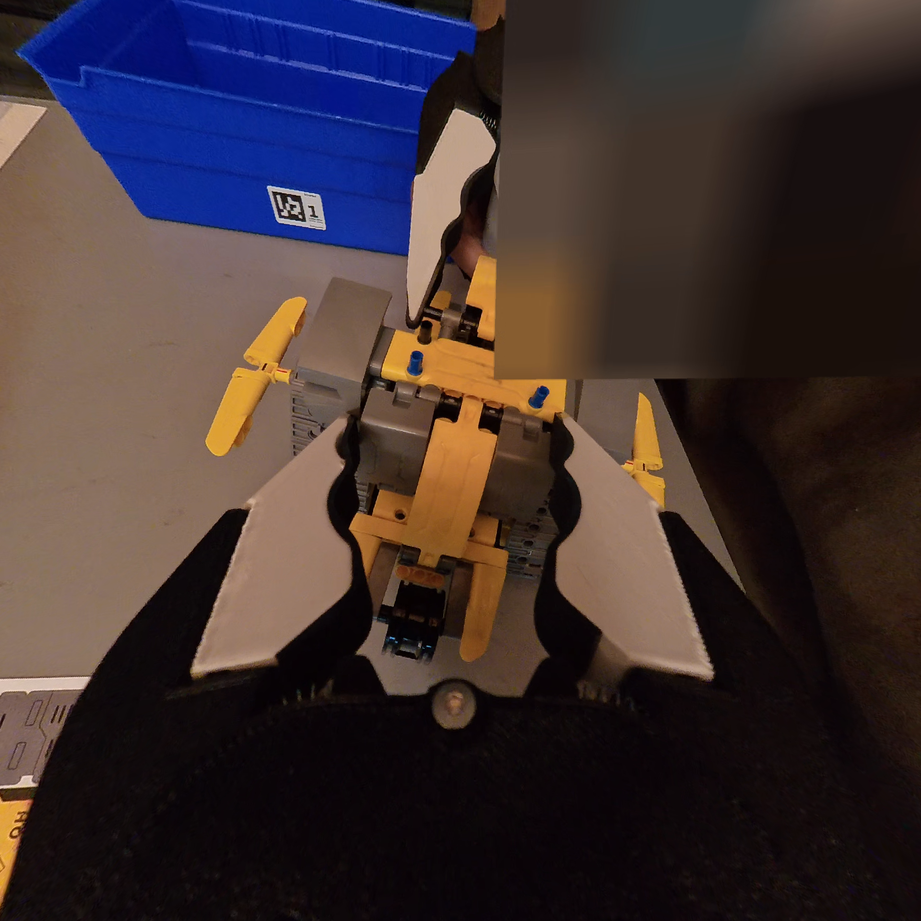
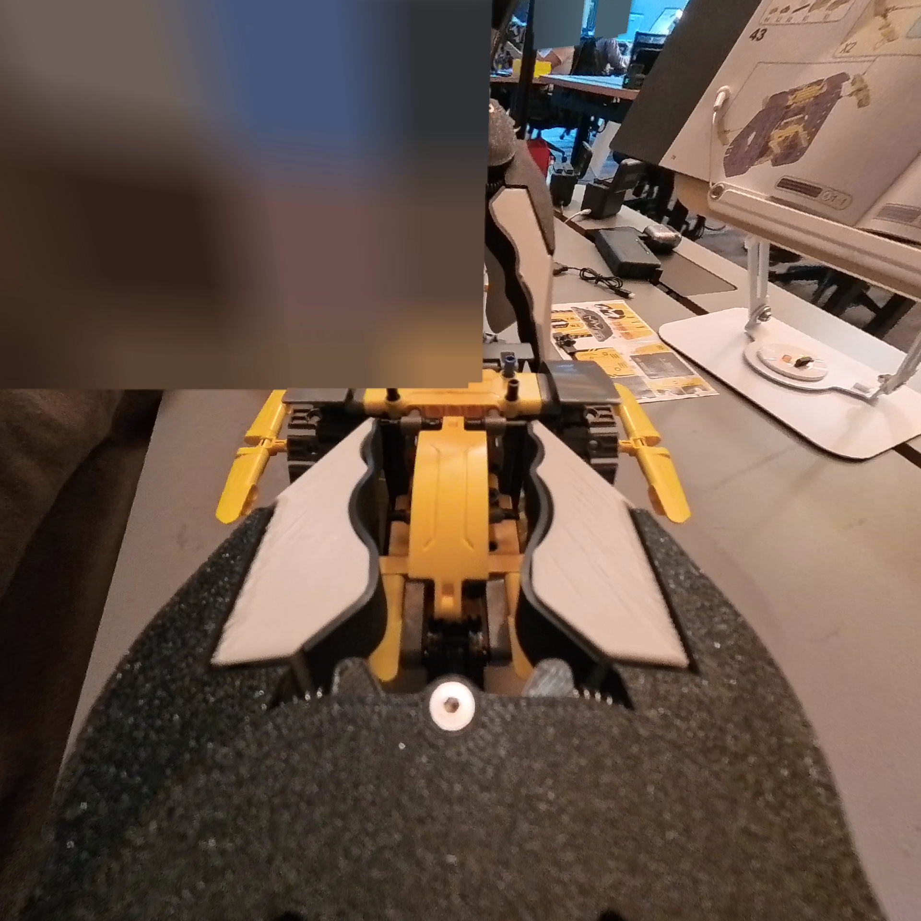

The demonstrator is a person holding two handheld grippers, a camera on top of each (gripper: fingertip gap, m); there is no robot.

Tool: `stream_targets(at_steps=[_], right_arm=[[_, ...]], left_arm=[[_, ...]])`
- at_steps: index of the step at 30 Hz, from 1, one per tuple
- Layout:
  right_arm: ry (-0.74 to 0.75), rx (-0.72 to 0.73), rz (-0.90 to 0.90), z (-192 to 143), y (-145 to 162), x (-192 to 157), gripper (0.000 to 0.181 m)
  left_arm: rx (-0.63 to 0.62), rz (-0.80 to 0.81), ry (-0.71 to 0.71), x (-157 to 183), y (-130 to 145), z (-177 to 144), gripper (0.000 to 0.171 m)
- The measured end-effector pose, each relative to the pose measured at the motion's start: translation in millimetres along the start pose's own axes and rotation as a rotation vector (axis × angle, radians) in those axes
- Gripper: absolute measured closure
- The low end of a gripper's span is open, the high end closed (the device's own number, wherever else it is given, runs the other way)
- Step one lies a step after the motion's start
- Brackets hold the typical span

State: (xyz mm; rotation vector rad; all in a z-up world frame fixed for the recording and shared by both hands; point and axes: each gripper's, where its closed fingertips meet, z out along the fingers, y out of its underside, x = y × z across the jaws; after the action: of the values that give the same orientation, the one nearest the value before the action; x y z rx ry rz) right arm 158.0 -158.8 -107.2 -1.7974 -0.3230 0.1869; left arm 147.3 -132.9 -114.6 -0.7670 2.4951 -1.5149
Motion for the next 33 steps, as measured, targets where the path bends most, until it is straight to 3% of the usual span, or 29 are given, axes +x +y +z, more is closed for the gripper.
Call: stream_targets(at_steps=[9,33], right_arm=[[-0.040,0.007,0.063,0.3,1.6,-0.7,0.125],[-0.018,-0.065,-0.031,2.6,4.0,-1.4,0.125]], left_arm=[[-0.001,-0.004,-0.003,-0.3,-0.3,0.0,0.097],[-0.023,-0.012,-0.007,-0.9,-1.8,0.5,0.100]])
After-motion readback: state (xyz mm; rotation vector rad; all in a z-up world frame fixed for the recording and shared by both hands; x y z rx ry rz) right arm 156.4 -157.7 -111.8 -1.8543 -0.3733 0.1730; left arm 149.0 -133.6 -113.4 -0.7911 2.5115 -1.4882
